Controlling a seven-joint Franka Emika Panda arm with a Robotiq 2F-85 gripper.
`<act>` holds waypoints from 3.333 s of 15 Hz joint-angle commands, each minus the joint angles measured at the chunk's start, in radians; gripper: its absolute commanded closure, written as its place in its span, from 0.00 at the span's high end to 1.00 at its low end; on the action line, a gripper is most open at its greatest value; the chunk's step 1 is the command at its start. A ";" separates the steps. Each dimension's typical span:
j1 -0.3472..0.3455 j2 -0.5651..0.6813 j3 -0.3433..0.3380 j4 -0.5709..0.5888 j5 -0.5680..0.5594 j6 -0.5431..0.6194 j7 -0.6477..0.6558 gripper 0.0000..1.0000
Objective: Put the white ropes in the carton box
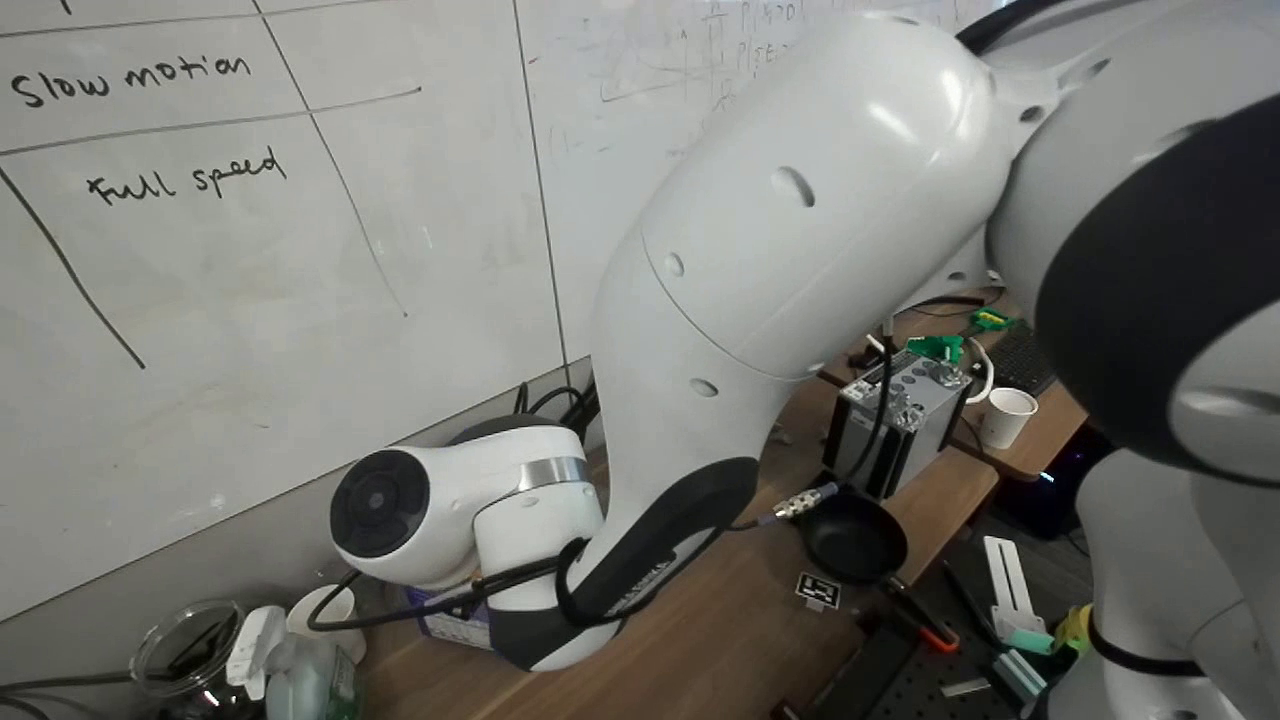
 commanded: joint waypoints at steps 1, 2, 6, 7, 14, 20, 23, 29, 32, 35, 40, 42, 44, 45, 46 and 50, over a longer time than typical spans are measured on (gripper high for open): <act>-0.037 -0.033 0.072 0.048 -0.127 -0.130 0.122 0.03; -0.053 -0.038 0.098 0.056 -0.157 -0.157 0.145 0.03; -0.130 -0.026 0.200 0.112 -0.269 -0.241 0.191 0.03; -0.153 -0.021 0.227 0.128 -0.288 -0.257 0.185 0.03; -0.332 -0.009 0.371 0.194 -0.335 -0.244 0.121 0.03; -0.445 0.006 0.450 0.202 -0.318 -0.234 0.112 0.03; -0.477 0.005 0.493 0.203 -0.293 -0.228 0.104 0.03; -0.512 0.018 0.527 0.214 -0.234 -0.202 0.082 0.36; -0.525 0.024 0.526 0.229 -0.176 -0.201 0.061 0.59; -0.520 0.054 0.508 0.277 -0.125 -0.259 0.058 0.83; -0.517 0.095 0.483 0.341 -0.081 -0.307 0.068 1.00; -0.521 0.103 0.474 0.358 -0.063 -0.308 0.074 1.00; -0.537 0.110 0.476 0.379 -0.002 -0.311 0.048 1.00; -0.552 0.119 0.482 0.393 0.048 -0.317 0.016 1.00; -0.558 0.124 0.481 0.403 0.089 -0.316 -0.008 1.00; -0.619 0.020 0.496 0.333 0.371 -0.411 -0.168 1.00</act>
